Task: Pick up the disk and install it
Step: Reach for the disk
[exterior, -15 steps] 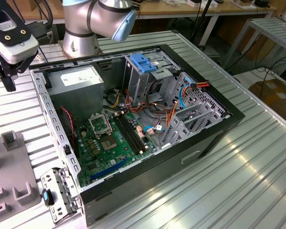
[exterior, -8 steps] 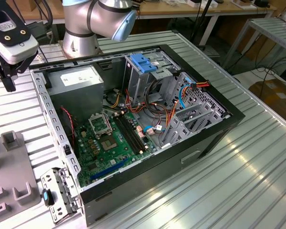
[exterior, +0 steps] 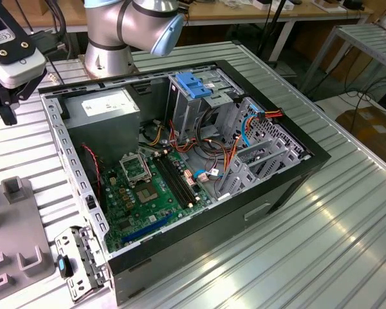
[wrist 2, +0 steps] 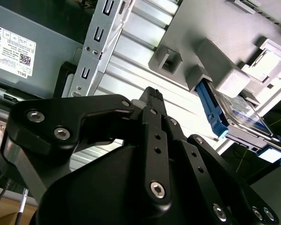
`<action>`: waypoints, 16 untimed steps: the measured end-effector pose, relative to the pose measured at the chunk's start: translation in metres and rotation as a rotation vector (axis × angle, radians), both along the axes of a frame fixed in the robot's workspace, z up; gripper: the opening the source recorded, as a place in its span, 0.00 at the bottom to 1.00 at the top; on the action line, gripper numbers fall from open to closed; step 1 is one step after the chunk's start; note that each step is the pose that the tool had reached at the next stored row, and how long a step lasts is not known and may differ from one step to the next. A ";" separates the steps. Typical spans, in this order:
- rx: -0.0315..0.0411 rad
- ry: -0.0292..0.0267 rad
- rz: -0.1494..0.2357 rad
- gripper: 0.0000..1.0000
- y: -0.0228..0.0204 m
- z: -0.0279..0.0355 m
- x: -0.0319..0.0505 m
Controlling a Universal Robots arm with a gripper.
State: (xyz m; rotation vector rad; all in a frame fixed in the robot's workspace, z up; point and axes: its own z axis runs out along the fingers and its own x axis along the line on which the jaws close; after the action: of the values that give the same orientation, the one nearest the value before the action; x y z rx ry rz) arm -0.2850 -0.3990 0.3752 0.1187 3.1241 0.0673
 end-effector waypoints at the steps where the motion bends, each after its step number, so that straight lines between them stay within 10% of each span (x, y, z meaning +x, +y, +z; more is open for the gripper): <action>1: 0.0000 0.0005 0.000 0.11 0.0000 -0.0002 -0.0006; 16: -0.0001 0.0107 0.000 0.11 0.0000 -0.0033 -0.0073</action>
State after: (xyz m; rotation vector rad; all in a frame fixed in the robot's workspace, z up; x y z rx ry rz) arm -0.2923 -0.3990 0.3719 0.1195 3.1348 0.0667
